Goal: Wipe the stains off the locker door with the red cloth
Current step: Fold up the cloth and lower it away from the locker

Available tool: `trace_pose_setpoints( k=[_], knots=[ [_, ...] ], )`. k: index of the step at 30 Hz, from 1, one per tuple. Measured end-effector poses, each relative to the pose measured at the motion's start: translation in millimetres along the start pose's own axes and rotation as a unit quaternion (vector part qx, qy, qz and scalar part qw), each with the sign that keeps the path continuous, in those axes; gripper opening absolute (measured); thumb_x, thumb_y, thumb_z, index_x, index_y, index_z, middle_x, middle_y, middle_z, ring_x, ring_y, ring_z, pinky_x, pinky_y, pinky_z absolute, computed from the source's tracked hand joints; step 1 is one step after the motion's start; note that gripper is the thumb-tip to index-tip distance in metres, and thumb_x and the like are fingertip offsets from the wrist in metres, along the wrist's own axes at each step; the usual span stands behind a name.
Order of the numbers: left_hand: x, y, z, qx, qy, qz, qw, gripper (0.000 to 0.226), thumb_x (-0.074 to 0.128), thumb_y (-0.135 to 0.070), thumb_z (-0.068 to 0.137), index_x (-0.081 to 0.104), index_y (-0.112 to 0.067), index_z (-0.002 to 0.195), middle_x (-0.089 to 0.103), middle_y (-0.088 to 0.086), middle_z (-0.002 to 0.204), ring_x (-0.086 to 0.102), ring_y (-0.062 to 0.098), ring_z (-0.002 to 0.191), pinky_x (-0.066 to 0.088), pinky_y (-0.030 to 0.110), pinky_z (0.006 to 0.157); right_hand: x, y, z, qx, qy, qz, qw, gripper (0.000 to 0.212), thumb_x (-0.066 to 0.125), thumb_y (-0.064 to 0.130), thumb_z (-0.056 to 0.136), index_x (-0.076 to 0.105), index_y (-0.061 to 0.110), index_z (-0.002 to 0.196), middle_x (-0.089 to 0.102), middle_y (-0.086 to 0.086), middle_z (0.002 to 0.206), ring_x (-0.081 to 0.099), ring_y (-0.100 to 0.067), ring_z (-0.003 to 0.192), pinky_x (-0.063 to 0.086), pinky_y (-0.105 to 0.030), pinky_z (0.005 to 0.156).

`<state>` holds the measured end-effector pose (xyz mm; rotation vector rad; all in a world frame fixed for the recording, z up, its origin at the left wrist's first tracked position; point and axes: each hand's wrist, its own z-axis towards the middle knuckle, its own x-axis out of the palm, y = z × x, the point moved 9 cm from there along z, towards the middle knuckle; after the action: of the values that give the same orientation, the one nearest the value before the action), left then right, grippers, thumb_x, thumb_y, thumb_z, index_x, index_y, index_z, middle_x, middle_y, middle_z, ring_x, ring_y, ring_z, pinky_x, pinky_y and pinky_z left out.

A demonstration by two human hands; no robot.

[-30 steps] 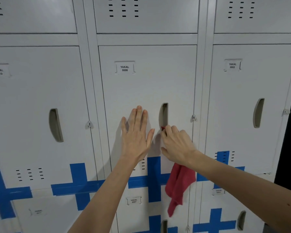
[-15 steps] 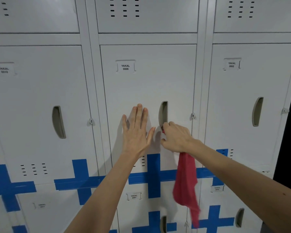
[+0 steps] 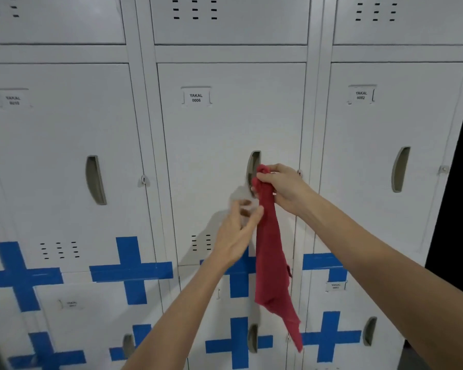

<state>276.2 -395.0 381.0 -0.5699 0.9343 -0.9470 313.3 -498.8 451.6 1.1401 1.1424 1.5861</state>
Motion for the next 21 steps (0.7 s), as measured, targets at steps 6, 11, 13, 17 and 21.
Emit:
trace_pose_setpoints(
  k=[6, 11, 13, 17, 21],
  knots=[
    [44.5, 74.2, -34.4, -0.242, 0.221, -0.064, 0.943, 0.041, 0.059, -0.041, 0.091, 0.055, -0.018, 0.125, 0.065, 0.002, 0.119, 0.064, 0.017, 0.105, 0.06, 0.034, 0.073, -30.3, -3.6, -2.2, -0.065, -0.085, -0.189, 0.976, 0.007, 0.051, 0.011, 0.095, 0.052, 0.01, 0.102, 0.062, -0.007, 0.074, 0.063, -0.021, 0.064, 0.055, -0.048, 0.073],
    [10.0, 99.5, -31.5, -0.33, 0.071, -0.088, 0.937, 0.035, 0.059, -0.032, 0.086, 0.058, -0.009, 0.113, 0.064, 0.009, 0.11, 0.063, 0.025, 0.101, 0.058, 0.041, 0.081, -69.6, -50.4, -11.9, -0.036, -0.125, -0.429, 0.894, 0.015, 0.042, 0.022, 0.099, 0.05, 0.01, 0.103, 0.06, -0.009, 0.084, 0.067, -0.028, 0.051, 0.058, -0.037, 0.052],
    [7.1, 97.6, -35.8, -0.347, 0.043, -0.173, 0.921, 0.028, 0.06, -0.024, 0.084, 0.061, -0.008, 0.106, 0.061, 0.009, 0.093, 0.061, 0.024, 0.091, 0.054, 0.042, 0.084, -74.6, -96.1, -16.4, 0.064, -0.086, -0.411, 0.905, 0.022, 0.043, 0.019, 0.097, 0.053, 0.001, 0.104, 0.065, -0.016, 0.08, 0.069, -0.029, 0.057, 0.06, -0.042, 0.055],
    [1.0, 88.0, -47.7, -0.355, 0.001, -0.304, 0.884, 0.01, 0.056, -0.01, 0.084, 0.066, -0.011, 0.084, 0.054, 0.007, 0.081, 0.055, 0.022, 0.079, 0.053, 0.039, 0.075, -51.0, -188.0, -34.8, 0.291, 0.024, -0.241, 0.926, 0.048, 0.053, 0.038, 0.093, 0.05, 0.001, 0.122, 0.054, -0.022, 0.12, 0.06, -0.04, 0.099, 0.055, -0.056, 0.074],
    [-10.5, 101.5, -63.4, -0.375, -0.034, -0.357, 0.855, 0.016, 0.066, -0.022, 0.084, 0.061, -0.009, 0.09, 0.057, 0.009, 0.084, 0.057, 0.022, 0.081, 0.054, 0.039, 0.075, 6.7, -239.7, -60.3, 0.452, 0.123, 0.068, 0.881, 0.067, 0.056, 0.056, 0.084, 0.047, 0.004, 0.126, 0.05, -0.022, 0.127, 0.046, -0.046, 0.118, 0.041, -0.068, 0.081]
  ],
)
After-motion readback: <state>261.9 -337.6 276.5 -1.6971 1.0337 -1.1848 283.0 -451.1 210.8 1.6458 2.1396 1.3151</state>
